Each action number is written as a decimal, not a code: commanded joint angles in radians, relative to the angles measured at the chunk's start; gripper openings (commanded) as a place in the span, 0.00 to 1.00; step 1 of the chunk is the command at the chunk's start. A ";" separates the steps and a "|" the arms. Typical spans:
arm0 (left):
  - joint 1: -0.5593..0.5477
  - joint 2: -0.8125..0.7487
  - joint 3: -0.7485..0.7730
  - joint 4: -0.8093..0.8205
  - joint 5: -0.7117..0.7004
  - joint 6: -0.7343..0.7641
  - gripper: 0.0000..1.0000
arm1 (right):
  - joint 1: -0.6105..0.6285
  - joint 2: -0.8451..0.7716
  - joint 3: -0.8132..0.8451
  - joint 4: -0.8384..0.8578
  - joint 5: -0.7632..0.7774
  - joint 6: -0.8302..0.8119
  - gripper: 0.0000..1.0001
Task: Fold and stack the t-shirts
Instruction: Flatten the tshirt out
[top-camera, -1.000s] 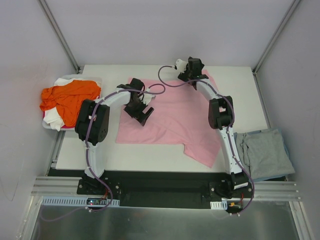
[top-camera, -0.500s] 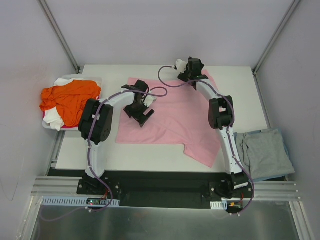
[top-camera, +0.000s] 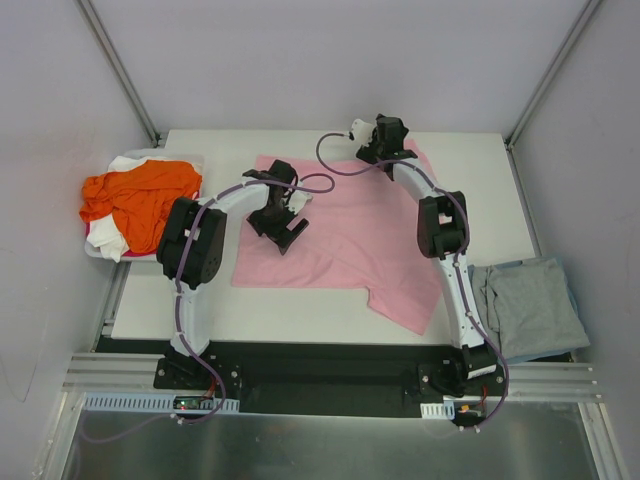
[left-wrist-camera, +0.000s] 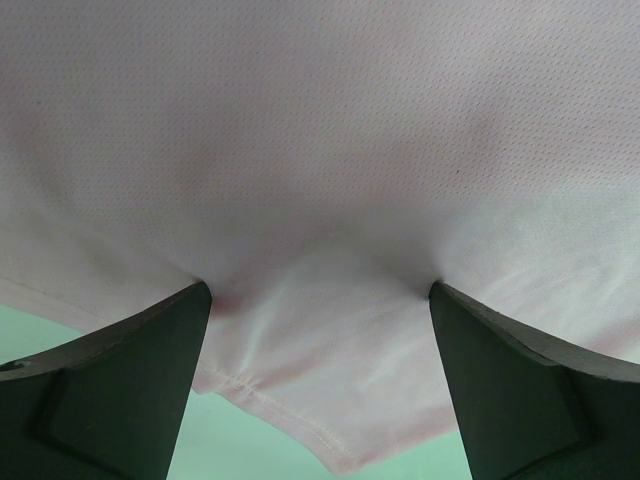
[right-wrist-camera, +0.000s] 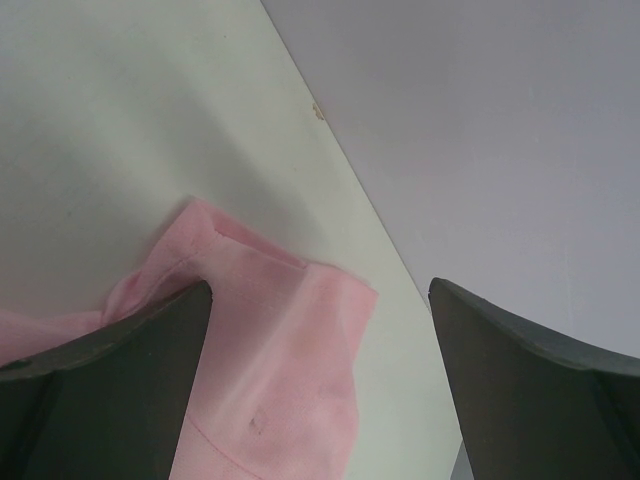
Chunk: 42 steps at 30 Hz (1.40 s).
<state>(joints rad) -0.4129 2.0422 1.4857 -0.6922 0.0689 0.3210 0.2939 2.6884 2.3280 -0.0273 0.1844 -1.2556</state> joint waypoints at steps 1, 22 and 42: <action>-0.009 0.026 -0.025 -0.024 -0.001 -0.014 0.92 | -0.027 0.022 0.002 -0.071 0.016 -0.028 0.97; -0.007 0.007 -0.035 -0.024 -0.007 -0.014 0.91 | -0.064 0.060 0.051 -0.051 0.027 -0.073 0.97; -0.015 0.001 0.004 -0.021 -0.014 -0.003 0.90 | 0.036 0.010 0.087 -0.031 0.026 -0.039 0.97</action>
<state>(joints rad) -0.4194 2.0403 1.4818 -0.6895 0.0689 0.3210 0.2981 2.7125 2.3711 -0.0341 0.2031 -1.3220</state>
